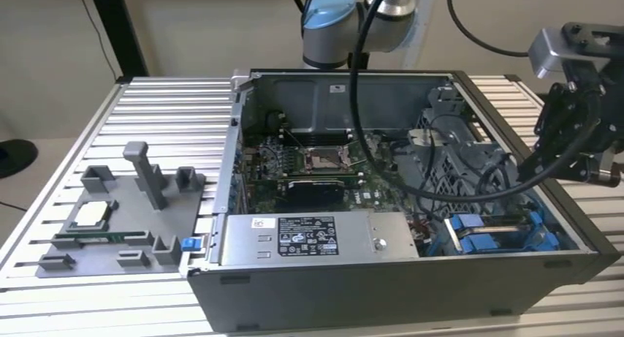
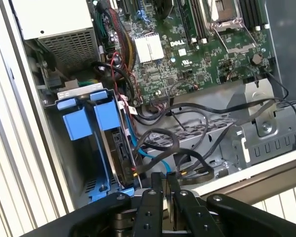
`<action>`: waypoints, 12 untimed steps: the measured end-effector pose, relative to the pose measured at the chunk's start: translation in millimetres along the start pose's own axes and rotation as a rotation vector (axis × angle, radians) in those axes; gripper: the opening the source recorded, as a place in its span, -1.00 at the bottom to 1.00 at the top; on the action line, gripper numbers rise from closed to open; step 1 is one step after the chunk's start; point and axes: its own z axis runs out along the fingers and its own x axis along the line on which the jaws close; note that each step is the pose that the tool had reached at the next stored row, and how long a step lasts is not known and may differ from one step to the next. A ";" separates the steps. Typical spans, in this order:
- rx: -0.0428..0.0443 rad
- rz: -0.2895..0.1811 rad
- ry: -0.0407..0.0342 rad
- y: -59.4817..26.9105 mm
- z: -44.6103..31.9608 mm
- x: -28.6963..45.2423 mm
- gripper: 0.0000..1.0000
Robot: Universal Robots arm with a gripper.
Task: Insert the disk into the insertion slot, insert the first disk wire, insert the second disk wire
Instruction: 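Insert the second disk wire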
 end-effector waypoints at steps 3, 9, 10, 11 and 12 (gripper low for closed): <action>-0.0001 0.000 0.0001 4.0 -0.4 0.7 -1.00; -0.0007 0.000 0.0002 10.8 -9.9 0.0 -1.00; -0.0007 0.000 0.0003 12.0 -11.6 0.0 -1.00; -0.0009 0.000 0.0000 13.6 -12.1 0.4 -1.00; -0.0009 0.000 0.0002 15.7 -12.2 1.0 -1.00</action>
